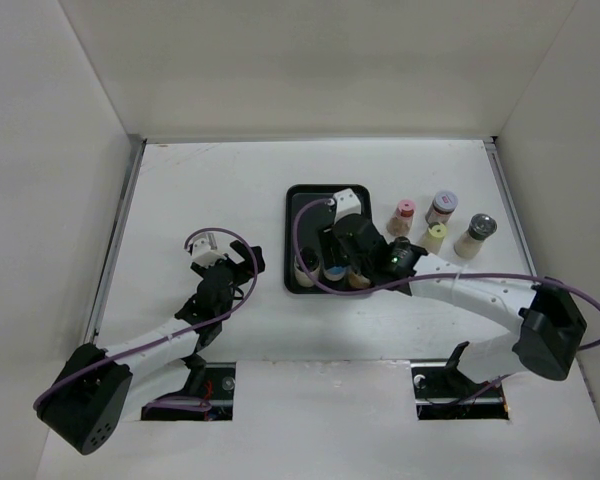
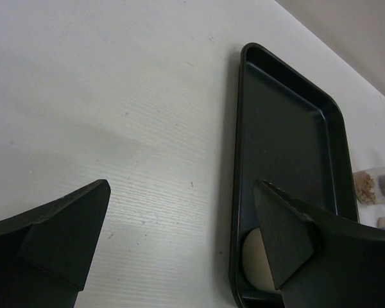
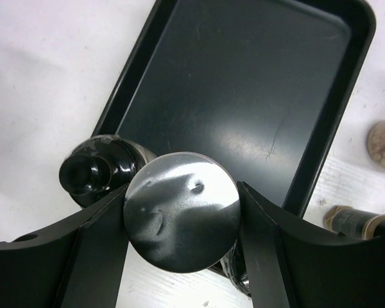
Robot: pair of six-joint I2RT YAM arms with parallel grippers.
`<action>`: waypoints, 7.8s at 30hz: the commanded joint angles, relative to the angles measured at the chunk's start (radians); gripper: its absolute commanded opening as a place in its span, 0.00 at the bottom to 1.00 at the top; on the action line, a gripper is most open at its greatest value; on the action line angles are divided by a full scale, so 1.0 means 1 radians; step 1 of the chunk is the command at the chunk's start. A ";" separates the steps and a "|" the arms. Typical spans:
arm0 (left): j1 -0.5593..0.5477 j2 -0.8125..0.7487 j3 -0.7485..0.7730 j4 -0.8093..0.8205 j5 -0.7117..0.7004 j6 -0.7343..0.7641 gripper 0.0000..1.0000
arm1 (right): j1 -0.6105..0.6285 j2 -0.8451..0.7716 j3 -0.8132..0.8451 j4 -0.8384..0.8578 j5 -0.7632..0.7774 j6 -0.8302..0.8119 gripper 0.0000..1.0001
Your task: Organize the condiment bottles
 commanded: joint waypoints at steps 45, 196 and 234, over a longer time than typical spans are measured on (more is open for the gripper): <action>-0.010 -0.007 -0.005 0.047 0.006 -0.010 0.95 | -0.501 -0.248 -0.118 0.114 0.154 0.037 0.60; 0.044 0.034 0.082 -0.143 0.017 -0.035 0.94 | -0.421 0.541 0.348 0.416 -0.039 -0.010 0.56; 0.075 0.135 0.067 -0.044 0.029 -0.030 0.94 | -0.473 0.040 0.023 0.341 -0.030 0.076 0.91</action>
